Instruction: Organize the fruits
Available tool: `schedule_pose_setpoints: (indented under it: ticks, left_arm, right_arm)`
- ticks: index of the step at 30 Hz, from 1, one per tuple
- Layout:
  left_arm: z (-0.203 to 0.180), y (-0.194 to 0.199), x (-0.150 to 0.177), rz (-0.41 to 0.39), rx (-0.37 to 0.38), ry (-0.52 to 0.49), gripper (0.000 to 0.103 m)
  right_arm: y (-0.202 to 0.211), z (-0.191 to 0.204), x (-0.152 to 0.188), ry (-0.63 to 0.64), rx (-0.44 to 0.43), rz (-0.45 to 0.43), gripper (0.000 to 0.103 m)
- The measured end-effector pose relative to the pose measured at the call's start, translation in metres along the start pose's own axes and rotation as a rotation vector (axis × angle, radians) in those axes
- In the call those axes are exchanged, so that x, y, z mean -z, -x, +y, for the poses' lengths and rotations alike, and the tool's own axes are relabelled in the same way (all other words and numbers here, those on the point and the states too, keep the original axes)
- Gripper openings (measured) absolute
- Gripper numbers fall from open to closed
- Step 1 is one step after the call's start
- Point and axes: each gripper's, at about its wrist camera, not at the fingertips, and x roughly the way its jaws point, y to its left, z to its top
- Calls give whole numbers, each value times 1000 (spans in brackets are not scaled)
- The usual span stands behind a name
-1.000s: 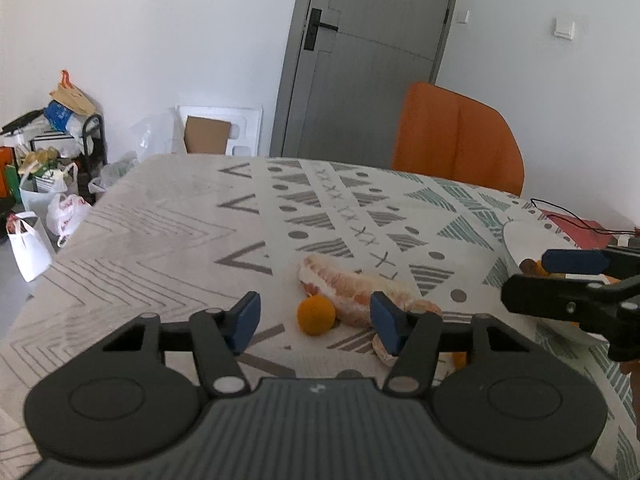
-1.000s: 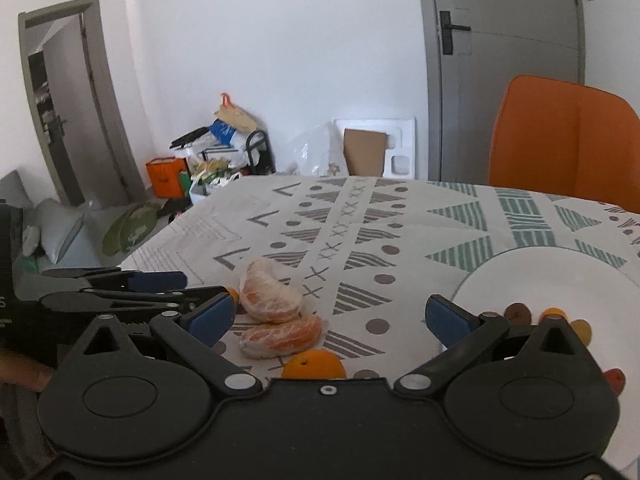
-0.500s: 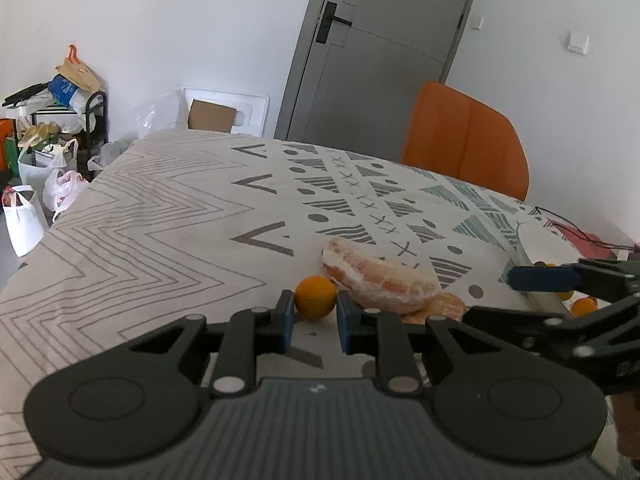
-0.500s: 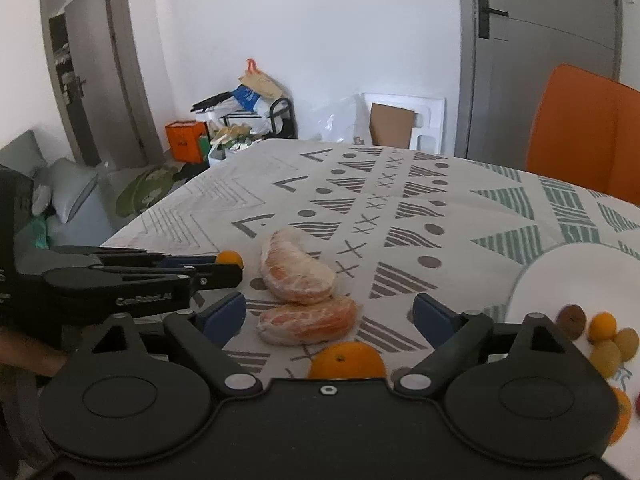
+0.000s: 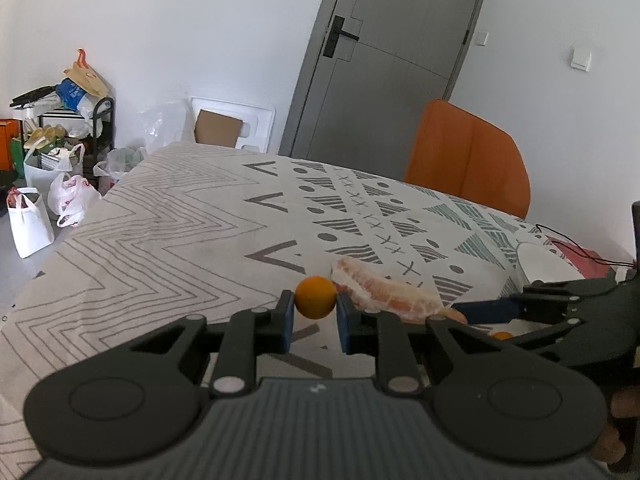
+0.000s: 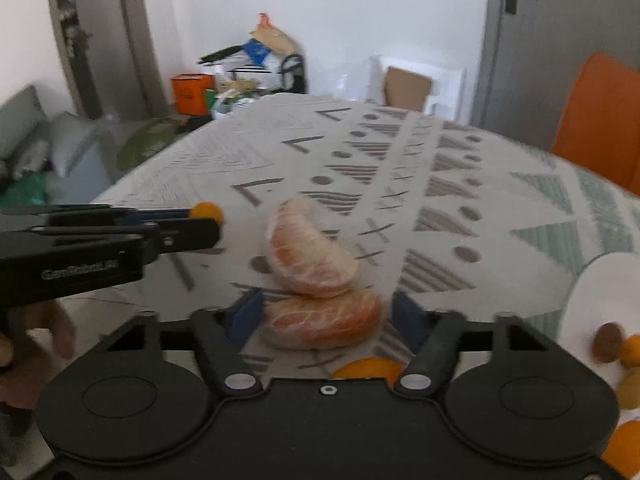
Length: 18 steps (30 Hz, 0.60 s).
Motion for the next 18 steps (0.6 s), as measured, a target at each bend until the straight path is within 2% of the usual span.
schedule_pose_setpoints:
  ticks: [2,3,4,5,6,8,11,12,14,16,18]
  left_arm:
    - [1,2,-1,-3,-2,9,21]
    - [0,4,-2,-5,-3,11,21]
    - [-1,6,-3,-9,-3,9,21]
    - [-3,8,-4,-15,-3,2,21]
    - [-5,10,-6,-21,-3,-4,21]
    - [-9,14,-7,-29,-3,-15,21]
    - [-11,16,-8,-29,-2,-20,21]
    - [-12,16,-7,-32,-2,-22,21]
    - [-14,19,-7,-43,-1,-30,21]
    - [-14,18,-7,-43,1,-33,21]
    - [-11,15,-5,-36,7,-28,21]
  right_arm:
    - [3,4,0,22,11,-6,58]
    - [6,5,1,28,19,-22,47]
    - [9,5,1,25,25,-30,24]
    - [11,2,0,4,-1,-26,17]
    - [14,-1,0,-18,-25,-29,3]
    - [17,-4,1,-38,-34,-35,2]
    - [20,-5,3,-44,-36,-38,4]
    - [21,-5,3,-42,-42,-43,8]
    - [24,-4,4,-40,-49,-49,25]
    - [26,-2,4,-30,-41,-66,58]
    - [27,0,3,-11,-31,-73,62]
